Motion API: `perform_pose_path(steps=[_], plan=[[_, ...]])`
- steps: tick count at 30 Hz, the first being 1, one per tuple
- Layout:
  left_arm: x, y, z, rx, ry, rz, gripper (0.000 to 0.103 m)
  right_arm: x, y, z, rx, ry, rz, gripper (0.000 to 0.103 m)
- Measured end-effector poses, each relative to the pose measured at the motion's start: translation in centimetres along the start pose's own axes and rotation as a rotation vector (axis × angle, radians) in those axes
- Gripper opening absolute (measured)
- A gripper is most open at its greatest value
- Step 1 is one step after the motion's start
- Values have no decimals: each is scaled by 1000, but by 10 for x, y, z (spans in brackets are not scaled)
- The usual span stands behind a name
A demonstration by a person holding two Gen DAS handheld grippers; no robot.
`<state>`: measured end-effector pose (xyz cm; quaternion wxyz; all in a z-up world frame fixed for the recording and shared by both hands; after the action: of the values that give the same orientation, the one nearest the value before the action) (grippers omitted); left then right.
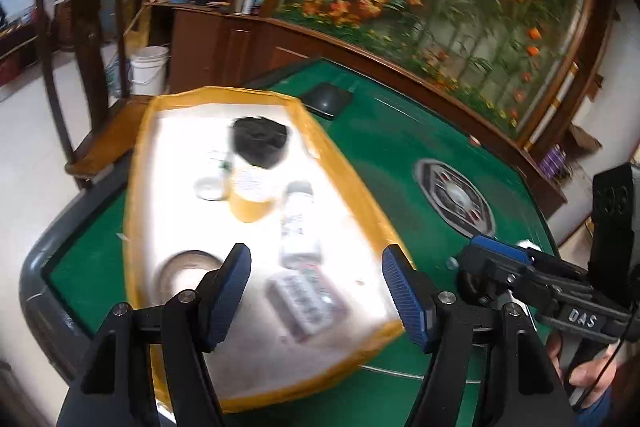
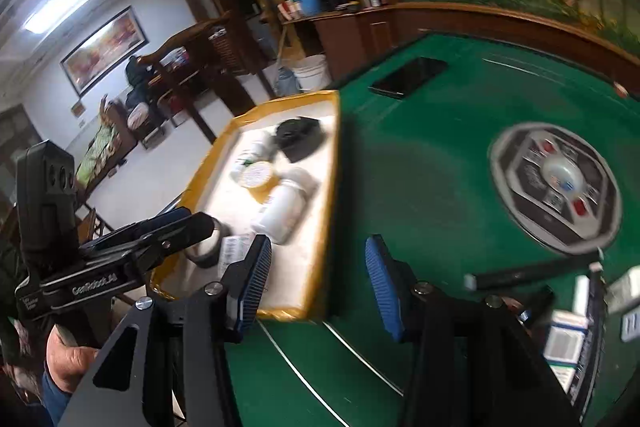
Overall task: Organize rigid objects
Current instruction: 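Grasp the red-cored black tape roll with left while right grasps a black marker, then carry the red-cored tape roll and black marker over to the tray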
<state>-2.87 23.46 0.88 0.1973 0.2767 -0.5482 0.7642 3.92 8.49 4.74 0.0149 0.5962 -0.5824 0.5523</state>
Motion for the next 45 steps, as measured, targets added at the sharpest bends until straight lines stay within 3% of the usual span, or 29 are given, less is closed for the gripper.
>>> perform_pose_path(steps=[8,13,18,22,32,36,39,42,45], plan=[[-4,8,75,-156,76,-33,78,46,-1,60,-100,45,64,49],[-22,26,131,-276,140,-91,78,86,7,121,-214,115,124,54],[-47,42,170,-371,184,-162,79,105,39,178,-323,194,125,54],[-66,52,195,-443,170,-215,82,106,49,202,-394,184,103,54],[-113,47,201,-470,116,-274,83,108,46,200,-405,164,120,56],[-128,41,208,-497,93,-253,81,109,47,202,-408,178,122,56],[-123,44,214,-526,94,-240,66,106,48,205,-418,184,109,56],[-109,52,204,-518,105,-252,66,105,50,209,-413,216,97,56],[-92,50,186,-412,166,-263,66,100,53,210,-399,230,68,56]])
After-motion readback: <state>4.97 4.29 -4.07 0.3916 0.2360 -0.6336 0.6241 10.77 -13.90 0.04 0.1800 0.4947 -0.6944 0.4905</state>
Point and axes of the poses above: each gripper's, at about its wrist camera, not at the fingertips, and x roughly against the way its jaws point, z to its right, y to its underside, the point moved 7 cm from there along -x, roughly the way its jaws point, and after that the axes turned 7 degrees about -x, right-handed, at the moved point
